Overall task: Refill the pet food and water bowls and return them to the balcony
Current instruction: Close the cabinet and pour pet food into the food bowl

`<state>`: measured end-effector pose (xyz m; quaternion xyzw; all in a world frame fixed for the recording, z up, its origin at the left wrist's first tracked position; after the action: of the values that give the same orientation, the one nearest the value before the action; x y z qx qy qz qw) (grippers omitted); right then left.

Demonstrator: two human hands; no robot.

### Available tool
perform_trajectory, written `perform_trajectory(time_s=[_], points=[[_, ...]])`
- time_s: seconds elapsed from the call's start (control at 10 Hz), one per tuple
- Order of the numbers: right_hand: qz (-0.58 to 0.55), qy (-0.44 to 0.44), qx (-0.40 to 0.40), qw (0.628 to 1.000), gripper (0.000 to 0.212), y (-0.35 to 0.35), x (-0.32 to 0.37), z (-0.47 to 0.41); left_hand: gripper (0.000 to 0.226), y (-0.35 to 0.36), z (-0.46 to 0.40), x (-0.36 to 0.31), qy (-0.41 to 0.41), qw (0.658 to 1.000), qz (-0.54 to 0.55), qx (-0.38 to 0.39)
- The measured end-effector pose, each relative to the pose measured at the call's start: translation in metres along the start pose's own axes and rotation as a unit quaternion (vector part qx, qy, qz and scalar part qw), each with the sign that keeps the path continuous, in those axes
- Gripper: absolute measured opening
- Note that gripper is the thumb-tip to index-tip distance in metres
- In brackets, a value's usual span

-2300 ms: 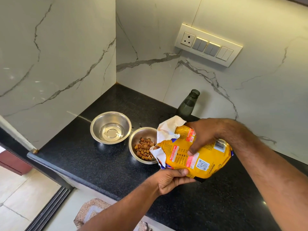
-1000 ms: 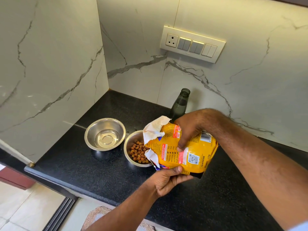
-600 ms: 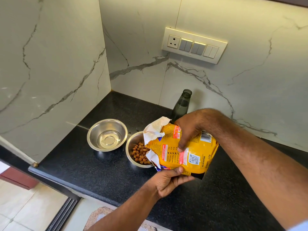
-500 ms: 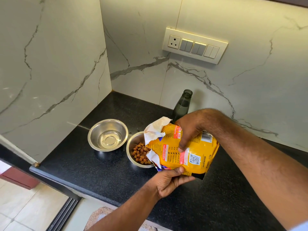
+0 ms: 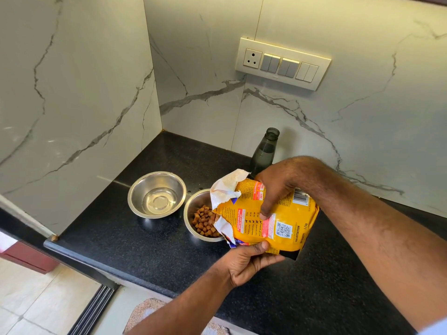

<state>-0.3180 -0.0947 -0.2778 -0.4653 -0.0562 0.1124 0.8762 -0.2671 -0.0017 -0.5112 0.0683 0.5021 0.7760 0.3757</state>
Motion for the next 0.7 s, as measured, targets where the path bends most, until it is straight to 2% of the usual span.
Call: perform_trajectory(time_s=[0.3,0.7], points=[[-0.005,0.005,0.013,1.0,0.076,0.0006,-0.0009,-0.0027,0.079,0.0074,0.0062,-0.0017,-0.016,1.0,-0.009,0.002],[0.012,0.009,0.045,0.999,0.078,-0.003,0.0035,0.0039,0.073,0.0089,0.0052,-0.0025,-0.019,1.0,-0.02,0.012]])
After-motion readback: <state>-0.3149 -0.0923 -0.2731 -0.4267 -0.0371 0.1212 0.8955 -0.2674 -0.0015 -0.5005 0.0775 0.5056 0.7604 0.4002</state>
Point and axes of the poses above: each hand's wrist, its own z-axis away from the middle knuckle, its own y-axis out of the palm, x = y × z, the point moved 3 cm from there along -z, towards the middle knuckle, and after that the axes turned 12 degrees about -x, right-handed, at the moved point
